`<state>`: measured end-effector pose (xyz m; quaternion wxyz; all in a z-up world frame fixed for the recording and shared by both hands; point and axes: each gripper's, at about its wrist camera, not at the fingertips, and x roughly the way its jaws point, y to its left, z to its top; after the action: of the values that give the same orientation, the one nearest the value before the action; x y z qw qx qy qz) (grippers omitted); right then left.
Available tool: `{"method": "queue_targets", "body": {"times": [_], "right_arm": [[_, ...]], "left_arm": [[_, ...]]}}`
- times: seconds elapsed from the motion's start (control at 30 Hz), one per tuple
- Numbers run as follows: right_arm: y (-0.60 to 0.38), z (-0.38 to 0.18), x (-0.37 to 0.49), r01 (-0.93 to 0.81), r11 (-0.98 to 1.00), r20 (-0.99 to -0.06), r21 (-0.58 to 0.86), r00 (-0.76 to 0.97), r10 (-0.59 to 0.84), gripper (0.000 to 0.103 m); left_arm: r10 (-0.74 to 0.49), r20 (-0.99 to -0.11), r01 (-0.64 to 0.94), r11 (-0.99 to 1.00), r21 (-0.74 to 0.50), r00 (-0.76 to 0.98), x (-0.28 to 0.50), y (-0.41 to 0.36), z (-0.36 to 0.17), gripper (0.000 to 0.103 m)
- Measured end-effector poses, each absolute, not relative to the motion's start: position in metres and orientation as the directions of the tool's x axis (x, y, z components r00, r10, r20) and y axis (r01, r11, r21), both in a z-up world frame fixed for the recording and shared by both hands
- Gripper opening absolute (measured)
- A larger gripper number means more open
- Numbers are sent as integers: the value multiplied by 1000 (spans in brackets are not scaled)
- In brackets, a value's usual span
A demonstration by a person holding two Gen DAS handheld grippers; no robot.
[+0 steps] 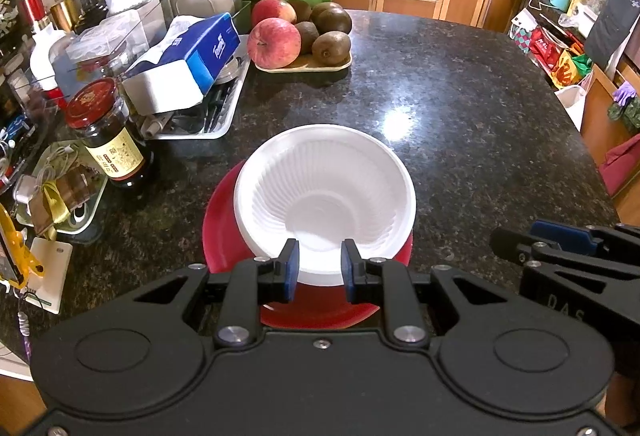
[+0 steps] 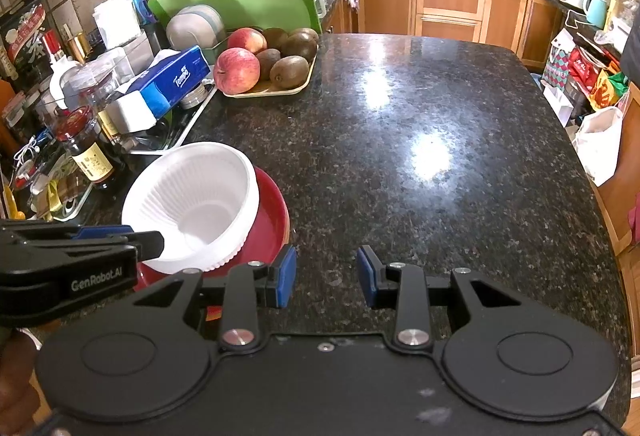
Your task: Organize plates and bowls
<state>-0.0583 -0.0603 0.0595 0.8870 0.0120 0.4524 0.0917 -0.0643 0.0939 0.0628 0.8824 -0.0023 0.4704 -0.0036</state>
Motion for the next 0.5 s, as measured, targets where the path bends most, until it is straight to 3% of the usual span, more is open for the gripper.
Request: {"method": "queue_targets", "body": {"times": [0.5], "right_arm": [[-60,58,-50,-162,981,-804,106,567,181,36]], "left_arm": [[-1,-838,-2,1000,-3,546,-59,92,61,29]]}}
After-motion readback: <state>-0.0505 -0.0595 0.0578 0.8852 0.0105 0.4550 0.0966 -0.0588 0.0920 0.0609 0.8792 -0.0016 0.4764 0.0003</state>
